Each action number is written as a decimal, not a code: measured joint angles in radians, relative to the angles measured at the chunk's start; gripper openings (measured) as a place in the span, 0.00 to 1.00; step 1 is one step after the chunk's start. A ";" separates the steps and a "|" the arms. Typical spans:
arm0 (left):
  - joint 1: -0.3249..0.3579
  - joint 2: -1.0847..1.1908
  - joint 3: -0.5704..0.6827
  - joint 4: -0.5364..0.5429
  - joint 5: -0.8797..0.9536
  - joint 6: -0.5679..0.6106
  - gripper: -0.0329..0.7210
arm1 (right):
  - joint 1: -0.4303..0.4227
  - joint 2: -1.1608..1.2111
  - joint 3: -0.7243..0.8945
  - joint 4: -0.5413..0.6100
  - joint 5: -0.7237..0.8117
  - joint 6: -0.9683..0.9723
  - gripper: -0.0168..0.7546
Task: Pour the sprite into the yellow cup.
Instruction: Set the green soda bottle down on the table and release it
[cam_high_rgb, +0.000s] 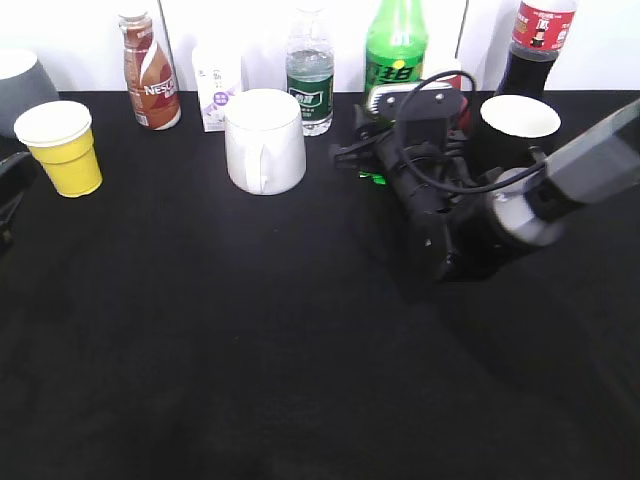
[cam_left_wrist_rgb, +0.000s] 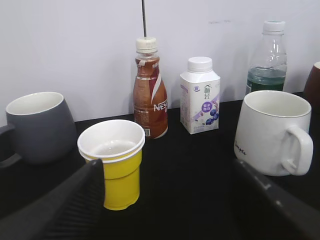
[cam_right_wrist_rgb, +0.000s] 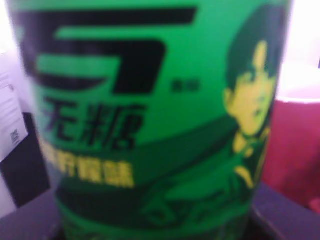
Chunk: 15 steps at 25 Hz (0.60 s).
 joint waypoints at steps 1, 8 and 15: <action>0.000 0.000 0.000 0.000 0.000 0.000 0.82 | 0.000 0.019 -0.013 -0.010 -0.008 0.000 0.57; 0.000 0.000 0.000 0.000 0.000 0.000 0.80 | 0.000 0.032 -0.028 -0.046 -0.016 0.001 0.59; 0.000 0.000 0.000 0.000 -0.002 0.000 0.80 | 0.001 0.026 0.034 -0.061 -0.076 0.010 0.66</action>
